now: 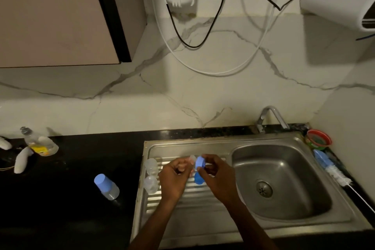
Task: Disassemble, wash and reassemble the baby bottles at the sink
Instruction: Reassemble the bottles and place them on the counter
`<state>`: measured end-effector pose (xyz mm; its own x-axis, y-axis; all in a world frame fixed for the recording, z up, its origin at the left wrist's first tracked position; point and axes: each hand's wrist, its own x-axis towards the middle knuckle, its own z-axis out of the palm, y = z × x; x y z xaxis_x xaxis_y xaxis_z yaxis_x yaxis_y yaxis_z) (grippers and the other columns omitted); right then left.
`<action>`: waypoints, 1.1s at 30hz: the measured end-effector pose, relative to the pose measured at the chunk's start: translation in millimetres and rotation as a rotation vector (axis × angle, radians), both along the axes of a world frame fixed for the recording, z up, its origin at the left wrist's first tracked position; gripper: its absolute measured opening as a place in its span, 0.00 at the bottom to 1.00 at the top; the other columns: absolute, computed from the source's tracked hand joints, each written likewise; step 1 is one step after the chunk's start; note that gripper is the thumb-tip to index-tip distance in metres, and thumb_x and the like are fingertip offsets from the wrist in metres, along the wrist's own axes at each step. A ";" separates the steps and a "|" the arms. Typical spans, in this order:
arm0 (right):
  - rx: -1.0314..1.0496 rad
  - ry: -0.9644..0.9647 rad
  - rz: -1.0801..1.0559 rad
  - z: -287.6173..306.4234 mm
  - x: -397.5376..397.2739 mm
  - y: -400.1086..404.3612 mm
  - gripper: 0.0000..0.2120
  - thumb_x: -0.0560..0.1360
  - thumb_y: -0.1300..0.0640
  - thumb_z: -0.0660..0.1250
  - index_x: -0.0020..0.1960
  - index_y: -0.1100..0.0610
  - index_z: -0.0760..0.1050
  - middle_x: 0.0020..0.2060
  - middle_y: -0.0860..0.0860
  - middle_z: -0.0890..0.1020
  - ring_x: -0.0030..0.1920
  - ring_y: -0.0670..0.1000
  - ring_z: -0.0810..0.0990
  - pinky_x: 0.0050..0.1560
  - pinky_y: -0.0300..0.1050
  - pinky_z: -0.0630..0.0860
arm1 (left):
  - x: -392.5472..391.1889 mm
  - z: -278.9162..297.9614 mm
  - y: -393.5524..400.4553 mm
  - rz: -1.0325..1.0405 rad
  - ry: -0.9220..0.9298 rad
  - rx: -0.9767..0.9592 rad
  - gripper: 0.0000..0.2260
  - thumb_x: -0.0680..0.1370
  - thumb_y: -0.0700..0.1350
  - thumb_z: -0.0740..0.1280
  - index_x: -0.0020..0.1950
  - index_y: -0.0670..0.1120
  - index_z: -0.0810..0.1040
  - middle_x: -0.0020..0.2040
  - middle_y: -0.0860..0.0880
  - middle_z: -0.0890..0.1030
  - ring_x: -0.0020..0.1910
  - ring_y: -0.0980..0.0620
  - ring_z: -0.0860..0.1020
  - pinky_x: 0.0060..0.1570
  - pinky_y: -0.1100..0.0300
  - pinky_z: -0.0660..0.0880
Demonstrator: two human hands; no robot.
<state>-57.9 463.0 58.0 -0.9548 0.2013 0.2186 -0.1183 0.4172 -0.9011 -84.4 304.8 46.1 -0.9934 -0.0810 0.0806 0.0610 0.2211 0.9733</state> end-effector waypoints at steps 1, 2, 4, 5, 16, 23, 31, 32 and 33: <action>0.009 0.002 0.005 0.8 0.9 -4.1 0.18 0.72 0.56 0.79 0.60 0.51 0.80 0.49 0.42 0.86 0.47 0.40 0.85 0.47 0.39 0.83 | 0.9 3.0 -1.0 -0.013 0.011 0.001 0.06 0.75 0.43 0.77 0.49 0.53 0.86 0.43 0.57 0.87 0.43 0.58 0.85 0.44 0.57 0.83; 0.013 0.009 0.003 1.9 2.7 -10.0 0.18 0.72 0.54 0.78 0.60 0.51 0.80 0.49 0.42 0.86 0.47 0.41 0.85 0.47 0.40 0.83 | 2.8 6.3 -4.4 -0.033 0.005 0.016 0.06 0.75 0.42 0.77 0.49 0.52 0.86 0.42 0.57 0.87 0.42 0.58 0.85 0.43 0.61 0.82; 0.015 0.015 -0.008 6.0 6.1 -19.0 0.18 0.73 0.52 0.77 0.61 0.51 0.79 0.50 0.42 0.86 0.48 0.40 0.85 0.48 0.40 0.83 | 3.8 8.6 -11.2 -0.082 -0.062 0.107 0.05 0.76 0.40 0.76 0.50 0.49 0.86 0.42 0.53 0.87 0.41 0.54 0.86 0.42 0.60 0.82; 0.021 0.019 -0.010 8.3 7.7 -22.4 0.18 0.73 0.50 0.77 0.62 0.51 0.79 0.50 0.42 0.85 0.48 0.40 0.85 0.48 0.40 0.83 | 3.0 7.7 -15.2 -0.114 -0.098 0.157 0.05 0.76 0.40 0.75 0.51 0.47 0.86 0.43 0.51 0.87 0.42 0.51 0.86 0.43 0.56 0.83; 0.109 0.077 -0.089 5.0 17.6 -71.4 0.18 0.74 0.54 0.77 0.62 0.52 0.80 0.50 0.44 0.86 0.50 0.41 0.85 0.51 0.46 0.84 | 1.5 1.8 -62.3 -0.310 -0.133 0.112 0.06 0.83 0.49 0.64 0.54 0.53 0.81 0.47 0.54 0.86 0.45 0.53 0.85 0.44 0.50 0.84; 0.089 -0.008 -0.196 3.4 32.8 -91.2 0.21 0.70 0.49 0.79 0.61 0.49 0.79 0.47 0.42 0.85 0.46 0.40 0.85 0.49 0.42 0.83 | 1.7 -1.5 -69.1 -0.344 -0.037 -0.059 0.11 0.78 0.63 0.67 0.47 0.58 0.83 0.40 0.59 0.85 0.40 0.61 0.83 0.42 0.62 0.80; 0.112 -0.020 -0.239 2.5 42.7 -100.3 0.11 0.77 0.49 0.73 0.59 0.50 0.83 0.44 0.41 0.86 0.45 0.38 0.84 0.47 0.44 0.83 | 5.9 0.4 -76.3 -0.330 -0.165 0.009 0.17 0.77 0.64 0.65 0.48 0.53 0.84 0.42 0.57 0.86 0.41 0.60 0.84 0.38 0.66 0.78; 0.117 -0.013 -0.251 3.8 43.4 -96.8 0.11 0.77 0.49 0.74 0.58 0.50 0.83 0.44 0.41 0.86 0.45 0.38 0.84 0.46 0.44 0.83 | 8.1 1.0 -71.9 -0.342 -0.177 0.013 0.15 0.78 0.63 0.65 0.49 0.53 0.84 0.43 0.57 0.86 0.41 0.60 0.84 0.39 0.65 0.79; 0.114 -0.006 -0.253 5.5 43.4 -94.1 0.10 0.77 0.49 0.74 0.57 0.49 0.84 0.45 0.41 0.86 0.46 0.39 0.85 0.47 0.45 0.83 | 10.0 2.1 -68.4 -0.349 -0.195 0.033 0.14 0.79 0.61 0.65 0.51 0.53 0.83 0.43 0.57 0.86 0.41 0.59 0.84 0.39 0.63 0.80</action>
<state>-14.5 368.9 63.5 -0.8789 0.4076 0.2478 0.0077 0.5315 -0.8470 -74.3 236.3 48.2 -0.9581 0.2645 -0.1096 -0.0600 0.1887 0.9802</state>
